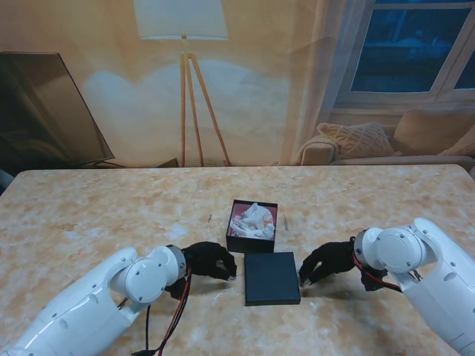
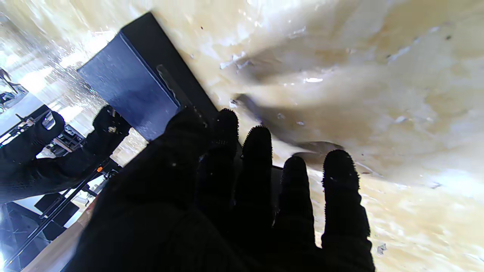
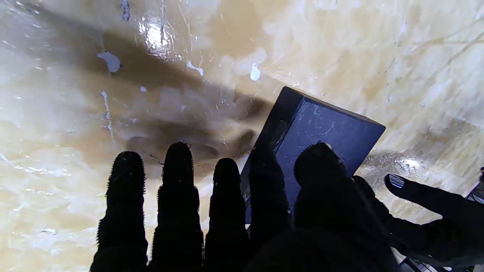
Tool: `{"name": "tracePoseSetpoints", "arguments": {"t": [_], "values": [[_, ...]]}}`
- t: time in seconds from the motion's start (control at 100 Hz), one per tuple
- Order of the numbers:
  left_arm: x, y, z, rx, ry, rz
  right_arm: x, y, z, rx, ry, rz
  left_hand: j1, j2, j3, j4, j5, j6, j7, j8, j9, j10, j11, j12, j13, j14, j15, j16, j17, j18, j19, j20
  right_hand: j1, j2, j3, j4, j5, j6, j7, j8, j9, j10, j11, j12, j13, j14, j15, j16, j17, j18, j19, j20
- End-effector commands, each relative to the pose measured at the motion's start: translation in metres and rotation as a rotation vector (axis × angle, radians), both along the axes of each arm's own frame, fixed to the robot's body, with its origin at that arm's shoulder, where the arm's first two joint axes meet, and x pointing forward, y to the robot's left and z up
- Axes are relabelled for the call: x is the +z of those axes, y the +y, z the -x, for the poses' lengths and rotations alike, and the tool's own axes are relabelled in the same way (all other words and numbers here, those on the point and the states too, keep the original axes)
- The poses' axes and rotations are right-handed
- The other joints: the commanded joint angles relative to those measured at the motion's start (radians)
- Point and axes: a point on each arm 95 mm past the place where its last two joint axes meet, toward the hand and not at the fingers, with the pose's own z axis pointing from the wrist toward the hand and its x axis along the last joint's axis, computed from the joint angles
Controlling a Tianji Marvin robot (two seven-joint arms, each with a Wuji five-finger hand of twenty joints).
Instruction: Pack mini donuts into a plastic bag, tie the opening and put the bag into the gift box
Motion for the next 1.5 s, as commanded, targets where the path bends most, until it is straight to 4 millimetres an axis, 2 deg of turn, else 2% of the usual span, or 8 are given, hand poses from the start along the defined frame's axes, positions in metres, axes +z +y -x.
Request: {"name": "tracePoseSetpoints", "arguments": {"t": [0.0, 0.17, 0.47, 0.66, 1.24, 1.37, 1.42, 1.49], "values": [[-0.023, 0.002, 0.016, -0.025, 0.091, -0.035, -0.011, 0.000, 0.007, 0.012, 0.057, 0.018, 0.016, 0.024, -0.018, 0.006, 0.000, -0.025, -0.005, -0.013, -0.015, -0.031, -0.012, -0.012, 0.103, 0.094, 0.112, 0.029, -0.009, -0.020, -0.015, -0.025, 0.027, 0.031, -0.025, 0.027, -0.015, -0.033, -0.018, 0.012, 0.003, -0.022, 0.002, -0.001, 0.036, 0.017, -0.010, -0.011, 0.011, -0.011, 0.004, 0.021], [-0.025, 0.002, 0.018, -0.037, 0.113, -0.041, -0.011, 0.001, 0.008, 0.020, 0.056, 0.031, 0.007, 0.036, -0.019, 0.011, -0.017, -0.022, -0.027, -0.016, -0.030, -0.032, -0.021, -0.017, 0.088, 0.091, 0.100, 0.022, -0.022, -0.024, -0.036, -0.036, 0.035, 0.037, -0.040, 0.028, -0.034, -0.038, -0.028, 0.012, 0.005, -0.032, -0.001, 0.003, -0.008, 0.028, -0.037, -0.020, -0.006, -0.006, -0.011, 0.017], [-0.026, 0.002, 0.020, -0.046, 0.130, -0.055, -0.013, 0.005, 0.007, 0.048, 0.031, 0.071, 0.003, 0.043, -0.023, 0.013, -0.017, -0.022, -0.042, -0.002, -0.071, -0.044, -0.044, -0.029, 0.041, 0.074, 0.067, -0.001, -0.053, -0.031, -0.072, -0.052, 0.043, 0.056, -0.067, 0.031, -0.014, -0.020, -0.025, 0.014, -0.082, -0.006, -0.039, -0.010, -0.113, 0.053, -0.094, -0.053, -0.062, -0.001, -0.037, 0.013], [-0.028, 0.002, 0.022, -0.058, 0.137, -0.055, -0.013, 0.007, 0.007, 0.071, 0.045, 0.086, -0.010, 0.058, -0.024, 0.020, -0.030, -0.019, -0.073, -0.006, -0.089, -0.059, -0.056, -0.037, 0.022, 0.044, 0.046, -0.030, -0.067, -0.041, -0.090, -0.060, 0.048, 0.072, -0.085, 0.033, -0.044, -0.001, -0.049, 0.007, -0.089, -0.037, -0.037, -0.015, -0.147, 0.046, -0.113, -0.073, -0.089, -0.002, -0.058, 0.007], [-0.030, -0.004, 0.025, -0.110, 0.180, -0.046, -0.015, 0.013, 0.006, 0.122, 0.062, 0.102, -0.057, 0.084, 0.016, 0.046, -0.071, -0.008, -0.132, -0.018, -0.145, -0.071, -0.086, -0.052, -0.008, 0.058, 0.035, -0.052, -0.081, -0.033, -0.117, -0.073, 0.087, 0.069, -0.126, 0.035, -0.111, 0.004, -0.097, -0.006, -0.211, -0.037, -0.090, -0.086, -0.170, 0.040, -0.115, -0.090, -0.088, -0.009, -0.065, 0.007], [-0.029, -0.001, 0.025, -0.111, 0.175, -0.055, -0.015, 0.014, 0.006, 0.126, 0.067, 0.117, -0.046, 0.064, 0.018, 0.033, -0.044, -0.010, -0.114, -0.002, -0.132, -0.073, -0.080, -0.051, -0.005, 0.058, 0.035, -0.053, -0.080, -0.034, -0.118, -0.074, 0.086, 0.069, -0.136, 0.035, -0.092, 0.011, -0.087, -0.002, -0.205, -0.039, -0.080, -0.093, -0.169, 0.039, -0.115, -0.093, -0.087, -0.009, -0.067, 0.008], [-0.029, 0.000, 0.025, -0.109, 0.176, -0.055, -0.015, 0.014, 0.006, 0.125, 0.071, 0.119, -0.043, 0.063, 0.016, 0.028, -0.040, -0.009, -0.111, 0.001, -0.128, -0.071, -0.079, -0.051, -0.005, 0.052, 0.035, -0.053, -0.081, -0.033, -0.119, -0.074, 0.083, 0.070, -0.140, 0.035, -0.090, 0.010, -0.086, -0.001, -0.201, -0.039, -0.076, -0.094, -0.169, 0.039, -0.115, -0.093, -0.085, -0.010, -0.067, 0.008], [-0.030, -0.001, 0.025, -0.113, 0.183, -0.055, -0.014, 0.014, 0.006, 0.127, 0.073, 0.123, -0.027, 0.071, -0.008, 0.013, -0.029, -0.016, -0.105, 0.005, -0.118, -0.076, -0.075, -0.049, -0.006, -0.001, 0.018, -0.070, -0.086, -0.041, -0.126, -0.077, 0.094, 0.071, -0.140, 0.037, -0.076, -0.004, -0.080, 0.001, -0.153, -0.063, -0.052, -0.090, -0.159, 0.023, -0.115, -0.096, -0.076, -0.011, -0.065, 0.009]]}}
